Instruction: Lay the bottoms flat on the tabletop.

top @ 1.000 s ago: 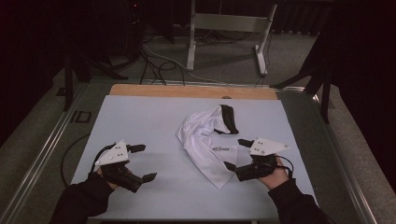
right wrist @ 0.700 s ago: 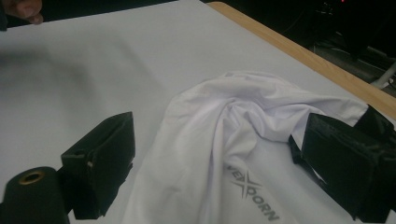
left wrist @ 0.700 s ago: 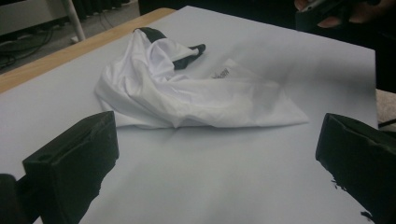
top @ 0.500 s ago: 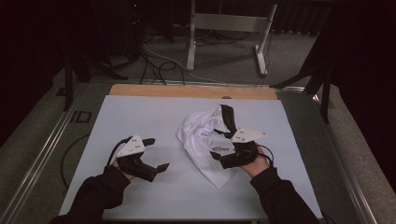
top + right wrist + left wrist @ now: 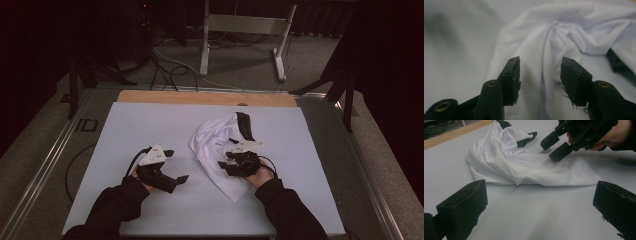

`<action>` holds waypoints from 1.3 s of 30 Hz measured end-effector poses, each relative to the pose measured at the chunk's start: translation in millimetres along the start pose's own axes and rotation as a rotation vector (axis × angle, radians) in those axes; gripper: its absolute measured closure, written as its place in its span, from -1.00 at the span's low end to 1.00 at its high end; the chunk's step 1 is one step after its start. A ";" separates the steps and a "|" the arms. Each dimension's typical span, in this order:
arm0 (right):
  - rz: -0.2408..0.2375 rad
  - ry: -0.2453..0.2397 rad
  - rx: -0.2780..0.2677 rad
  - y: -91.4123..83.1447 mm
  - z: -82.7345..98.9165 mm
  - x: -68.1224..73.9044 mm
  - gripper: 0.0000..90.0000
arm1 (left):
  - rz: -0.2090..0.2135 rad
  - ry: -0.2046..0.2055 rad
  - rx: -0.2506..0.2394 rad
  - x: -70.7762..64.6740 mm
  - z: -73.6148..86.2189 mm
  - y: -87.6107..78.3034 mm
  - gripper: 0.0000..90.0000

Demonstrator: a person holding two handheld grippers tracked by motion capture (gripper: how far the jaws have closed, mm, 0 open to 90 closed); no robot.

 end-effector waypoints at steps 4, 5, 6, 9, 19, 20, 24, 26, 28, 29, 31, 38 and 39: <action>0.010 -0.071 0.035 4.6 4.7 2.8 0.82 | 0.005 0.000 0.004 -1.9 1.3 2.2 -0.99; 0.007 -0.086 0.037 3.2 3.8 3.7 0.94 | 0.005 -0.001 0.006 -2.2 1.8 2.7 -0.99; 0.007 -0.086 0.037 3.2 3.8 3.7 0.94 | 0.008 -0.003 0.008 -2.3 2.3 2.9 -0.99; 0.005 -0.101 0.020 -5.0 -0.2 5.3 0.95 | 0.010 -0.004 0.008 -3.1 3.8 3.7 -0.99; 0.050 -0.126 0.009 -23.2 2.2 8.1 0.96 | 0.004 -0.008 0.019 -2.5 6.1 5.5 -0.99; 0.070 -0.112 0.011 -26.5 3.6 0.6 0.97 | 0.004 -0.010 0.019 -2.2 6.1 5.7 -0.99; 0.100 -0.094 0.002 -34.7 8.3 -9.7 0.97 | 0.003 -0.012 0.023 -0.5 6.3 6.8 -0.99; 0.116 -0.088 -0.002 -39.0 10.1 -13.5 0.97 | -0.003 -0.014 0.030 1.9 6.6 8.7 -0.99; 0.130 -0.085 -0.008 -43.7 11.2 -16.0 0.96 | -0.006 -0.014 0.035 3.2 6.5 10.4 -0.99; 0.140 -0.097 -0.006 -46.7 11.9 -17.8 0.97 | -0.007 -0.015 0.036 3.7 6.3 11.4 -0.99; 0.148 -0.093 -0.014 -53.1 12.9 -21.5 0.97 | -0.009 -0.014 0.041 4.7 6.1 13.4 -0.99; 0.207 -0.053 -0.042 -75.1 19.1 -38.0 0.96 | -0.018 -0.021 0.067 9.9 8.6 24.0 -0.99; 0.210 -0.047 -0.043 -77.4 20.9 -39.6 0.96 | -0.020 -0.022 0.069 10.4 8.8 25.6 -0.99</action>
Point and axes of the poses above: each handheld gripper's, and its own axes: y roughly forward along the jaws, z roughly out of its underside, x roughly to its left, the point moved 1 cm from there along y, roughly forward along the jaws, and after that the axes turned 4 degrees about -x, right-handed, at the moved point
